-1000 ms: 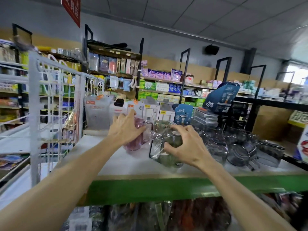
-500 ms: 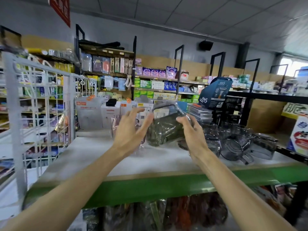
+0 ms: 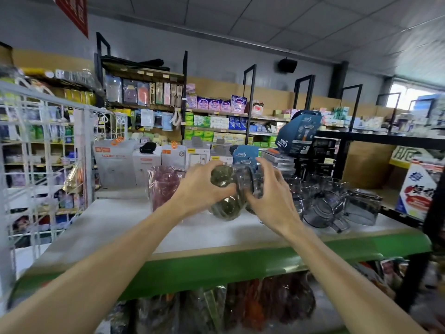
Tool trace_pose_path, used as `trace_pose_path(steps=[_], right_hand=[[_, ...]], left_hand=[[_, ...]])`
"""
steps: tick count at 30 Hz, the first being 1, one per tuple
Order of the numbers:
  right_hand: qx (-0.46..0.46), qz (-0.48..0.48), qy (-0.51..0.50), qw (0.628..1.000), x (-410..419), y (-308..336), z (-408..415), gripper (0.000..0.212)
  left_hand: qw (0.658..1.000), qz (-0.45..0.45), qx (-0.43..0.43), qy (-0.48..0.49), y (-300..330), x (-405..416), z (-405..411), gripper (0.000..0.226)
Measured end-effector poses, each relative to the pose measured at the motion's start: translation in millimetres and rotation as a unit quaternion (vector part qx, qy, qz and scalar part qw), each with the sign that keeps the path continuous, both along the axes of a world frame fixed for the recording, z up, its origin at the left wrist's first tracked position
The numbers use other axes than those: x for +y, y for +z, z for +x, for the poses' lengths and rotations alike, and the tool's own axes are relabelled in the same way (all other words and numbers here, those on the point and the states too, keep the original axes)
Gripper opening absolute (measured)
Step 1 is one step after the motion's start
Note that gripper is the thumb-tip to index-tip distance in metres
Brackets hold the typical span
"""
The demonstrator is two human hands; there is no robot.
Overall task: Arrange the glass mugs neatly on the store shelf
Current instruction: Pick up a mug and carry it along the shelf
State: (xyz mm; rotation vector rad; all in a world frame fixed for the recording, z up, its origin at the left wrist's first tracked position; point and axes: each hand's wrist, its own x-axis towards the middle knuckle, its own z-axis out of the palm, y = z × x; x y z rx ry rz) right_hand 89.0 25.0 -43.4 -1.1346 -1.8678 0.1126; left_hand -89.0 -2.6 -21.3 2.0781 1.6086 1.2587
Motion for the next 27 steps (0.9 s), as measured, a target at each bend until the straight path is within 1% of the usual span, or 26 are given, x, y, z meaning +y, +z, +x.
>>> trace_pose_path(steps=[2, 4, 6, 11, 13, 15, 17, 19, 22, 24, 27], right_hand=[[-0.043, 0.001, 0.024, 0.999, 2.6, -2.1, -0.2, 0.070], [-0.090, 0.002, 0.030, 0.995, 6.7, -6.9, 0.3, 0.063], [-0.120, -0.011, 0.023, 0.993, 8.9, -12.0, 0.7, 0.062], [-0.161, -0.031, 0.027, 0.986, 11.5, -19.6, 1.8, 0.070], [-0.158, -0.020, 0.037, 0.987, 11.5, -18.3, 6.9, 0.064], [-0.140, -0.002, 0.046, 0.989, 10.4, -14.5, 15.3, 0.055], [-0.125, 0.014, 0.044, 0.991, 11.8, -10.0, 28.8, 0.050], [-0.127, 0.025, 0.036, 0.991, 16.9, -5.7, 47.3, 0.047], [-0.139, 0.031, 0.025, 0.990, 28.1, 0.5, 81.8, 0.045], [-0.147, 0.038, 0.018, 0.988, 35.7, 4.4, 108.7, 0.044], [-0.154, 0.047, 0.013, 0.987, 49.4, 10.0, 152.2, 0.047]], left_hand=[[0.998, -0.016, 0.057, 0.026, -0.6, 3.7, 3.5, 0.083], [0.994, -0.025, 0.102, 0.032, -3.6, 8.7, 6.4, 0.092], [0.991, -0.031, 0.129, 0.036, -7.3, 11.1, 9.7, 0.095], [0.987, -0.054, 0.144, 0.050, -20.0, 18.7, 13.8, 0.097], [0.982, -0.070, 0.165, 0.058, -18.7, 21.6, 16.5, 0.097], [0.972, -0.080, 0.208, 0.078, -15.5, 23.8, 21.0, 0.093], [0.956, -0.058, 0.260, 0.124, -12.8, 25.5, 31.5, 0.083], [0.939, -0.011, 0.305, 0.157, -10.5, 24.2, 50.1, 0.078], [0.932, 0.055, 0.320, 0.160, -10.9, 27.3, 86.1, 0.075], [0.931, 0.063, 0.325, 0.158, -13.8, 35.2, 112.1, 0.075], [0.930, 0.045, 0.333, 0.150, -15.3, 48.3, 152.0, 0.075]])
